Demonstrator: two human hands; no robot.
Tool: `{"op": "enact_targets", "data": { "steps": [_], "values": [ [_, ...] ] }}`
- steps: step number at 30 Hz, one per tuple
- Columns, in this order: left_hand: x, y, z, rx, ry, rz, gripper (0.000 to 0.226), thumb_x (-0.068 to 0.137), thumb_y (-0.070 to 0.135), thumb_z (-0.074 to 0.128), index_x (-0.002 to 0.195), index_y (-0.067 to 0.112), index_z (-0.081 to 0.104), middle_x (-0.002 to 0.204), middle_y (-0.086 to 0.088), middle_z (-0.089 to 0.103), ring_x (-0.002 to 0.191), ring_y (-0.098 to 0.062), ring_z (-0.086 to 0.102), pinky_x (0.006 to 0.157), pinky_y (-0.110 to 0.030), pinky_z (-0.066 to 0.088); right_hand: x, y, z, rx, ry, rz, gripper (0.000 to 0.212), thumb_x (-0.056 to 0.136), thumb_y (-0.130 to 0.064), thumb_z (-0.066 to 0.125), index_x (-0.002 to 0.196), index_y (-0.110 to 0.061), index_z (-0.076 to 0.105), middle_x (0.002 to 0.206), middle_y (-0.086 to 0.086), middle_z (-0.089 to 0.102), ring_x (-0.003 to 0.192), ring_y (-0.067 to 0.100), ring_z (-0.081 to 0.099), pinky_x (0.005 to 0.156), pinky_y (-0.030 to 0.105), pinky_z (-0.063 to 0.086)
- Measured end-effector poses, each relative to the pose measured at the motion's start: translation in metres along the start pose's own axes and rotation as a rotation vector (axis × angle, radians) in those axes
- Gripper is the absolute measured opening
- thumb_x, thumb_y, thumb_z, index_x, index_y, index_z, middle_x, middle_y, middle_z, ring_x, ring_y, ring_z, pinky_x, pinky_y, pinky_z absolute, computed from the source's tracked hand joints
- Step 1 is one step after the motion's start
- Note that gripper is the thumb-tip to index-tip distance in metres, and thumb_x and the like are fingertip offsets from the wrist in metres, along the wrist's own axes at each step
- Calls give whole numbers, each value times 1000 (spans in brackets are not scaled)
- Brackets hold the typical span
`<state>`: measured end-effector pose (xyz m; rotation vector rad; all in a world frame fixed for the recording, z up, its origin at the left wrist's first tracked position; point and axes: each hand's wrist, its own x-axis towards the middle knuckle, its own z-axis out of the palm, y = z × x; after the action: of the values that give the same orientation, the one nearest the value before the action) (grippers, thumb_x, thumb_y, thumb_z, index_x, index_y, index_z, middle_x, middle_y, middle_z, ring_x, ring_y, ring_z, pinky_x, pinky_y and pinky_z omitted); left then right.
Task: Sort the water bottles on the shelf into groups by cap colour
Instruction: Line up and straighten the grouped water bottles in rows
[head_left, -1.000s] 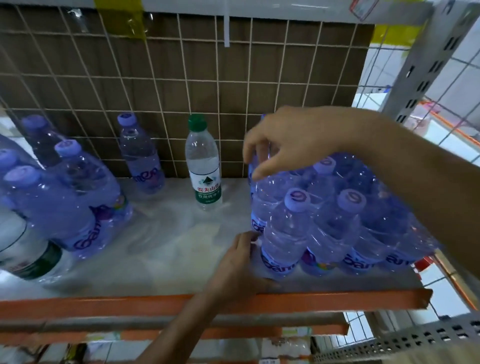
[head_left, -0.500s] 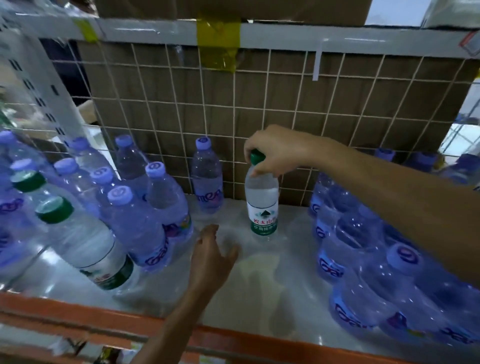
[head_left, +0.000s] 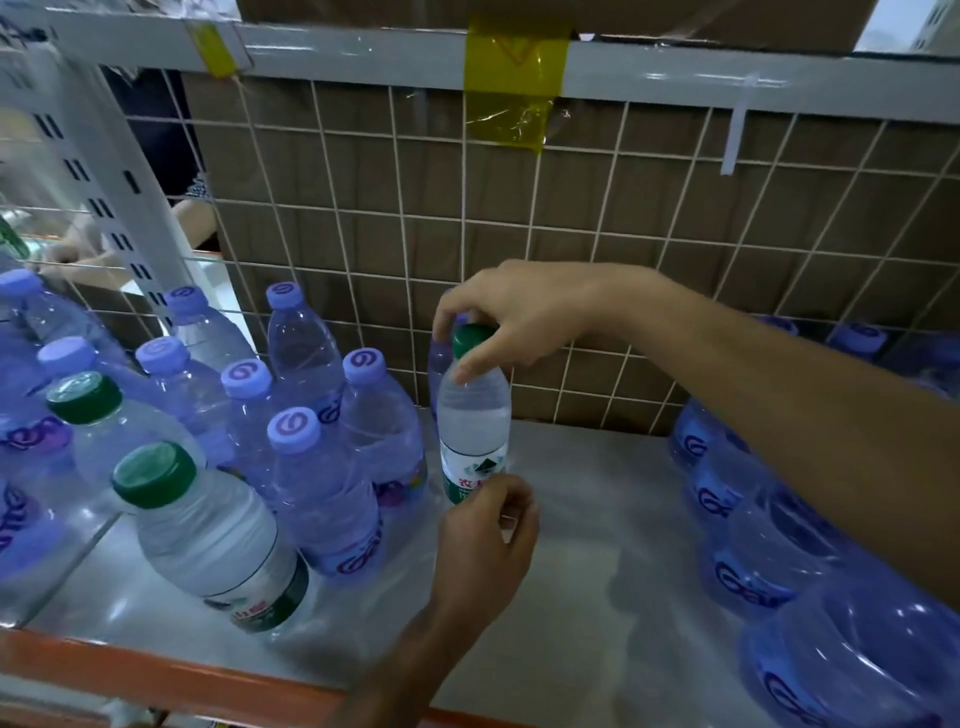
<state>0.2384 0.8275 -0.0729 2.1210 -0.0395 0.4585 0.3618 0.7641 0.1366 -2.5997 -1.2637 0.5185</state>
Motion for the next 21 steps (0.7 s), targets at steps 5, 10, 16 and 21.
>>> {"op": "enact_targets", "data": {
  "steps": [5, 10, 16, 21],
  "values": [
    [-1, -4, 6, 16, 5, -2, 15, 82, 19, 61, 96, 20, 61, 84, 20, 60, 78, 3, 59, 70, -9, 47, 32, 22, -9, -58, 157, 92, 42, 96, -42, 44, 134, -25, 44, 131, 1, 51, 110, 20, 55, 89, 33, 47],
    [-6, 0, 20, -6, -128, -113, 53, 84, 17, 64, 130, 23, 40, 111, 14, 54, 96, 1, 55, 84, -16, 47, 61, 38, 10, -234, 190, 138, 31, 82, -37, 67, 103, -18, 55, 102, 5, 52, 91, 21, 51, 72, 31, 39],
    [-3, 10, 41, -13, -160, -152, 72, 84, 19, 65, 143, 19, 23, 137, 2, 42, 110, -6, 52, 93, -24, 46, 25, 61, -1, -243, 140, 148, 19, 82, -29, 68, 93, -17, 57, 90, 1, 57, 76, 13, 53, 60, 24, 38],
    [13, 24, 64, -39, -159, -292, 88, 85, 23, 66, 148, 17, 5, 134, -4, 44, 107, -14, 57, 92, -27, 48, -29, 96, 0, -249, 164, 227, 25, 83, -31, 67, 101, -18, 56, 91, -1, 52, 80, 14, 50, 69, 28, 39]
  ]
}}
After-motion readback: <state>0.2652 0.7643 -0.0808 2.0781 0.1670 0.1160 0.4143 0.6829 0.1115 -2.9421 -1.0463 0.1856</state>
